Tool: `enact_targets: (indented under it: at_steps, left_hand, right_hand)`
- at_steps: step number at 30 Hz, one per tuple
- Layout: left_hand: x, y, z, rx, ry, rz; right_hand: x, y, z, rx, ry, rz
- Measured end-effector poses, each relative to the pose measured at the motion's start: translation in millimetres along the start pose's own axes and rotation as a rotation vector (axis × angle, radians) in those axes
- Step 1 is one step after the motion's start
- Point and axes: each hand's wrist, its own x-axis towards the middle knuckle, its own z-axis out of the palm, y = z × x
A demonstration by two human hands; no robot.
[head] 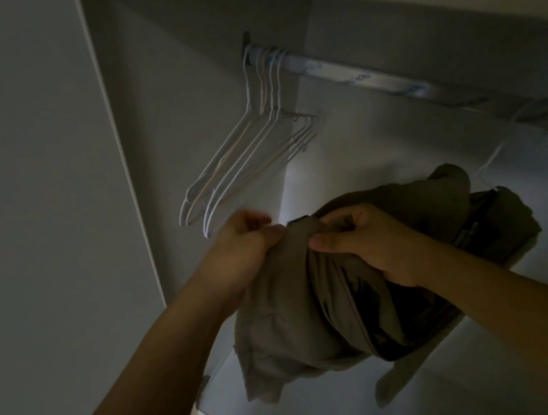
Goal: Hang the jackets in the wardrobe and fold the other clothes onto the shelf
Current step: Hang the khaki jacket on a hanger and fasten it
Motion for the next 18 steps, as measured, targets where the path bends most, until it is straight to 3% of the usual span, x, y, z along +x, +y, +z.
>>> enact_targets:
  at_steps: [2,4,7,12,15,18]
  left_hand:
    - [2.8,-4.6,-2.8,-0.040,-0.162,-0.256]
    - [2.9,-5.0,-5.2,-0.179,-0.238,-0.322]
    - [4.7,-6.5,-4.2,-0.221,-0.261,-0.249]
    - [2.1,-6.7,3.6,-0.421,-0.113,-0.071]
    - [-2.2,-7.3,0.8,-0.356,-0.082,0.031]
    - [-7.3,-8.5,1.1,-0.237,-0.114,0.102]
  right_hand:
    - [-2.4,-0.5,1.2,-0.111,0.003,-0.019]
    - [-3.0,1.3,4.4,-0.181,0.001,-0.001]
    - [-4.4,5.1,7.7,-0.219,0.001,0.038]
    - [-7.1,10.6,0.7,-0.193,0.017,0.097]
    - [-4.6,11.5,-10.6,-0.148,0.072,0.131]
    - [-4.3,8.8,-18.6,-0.063,0.009,0.109]
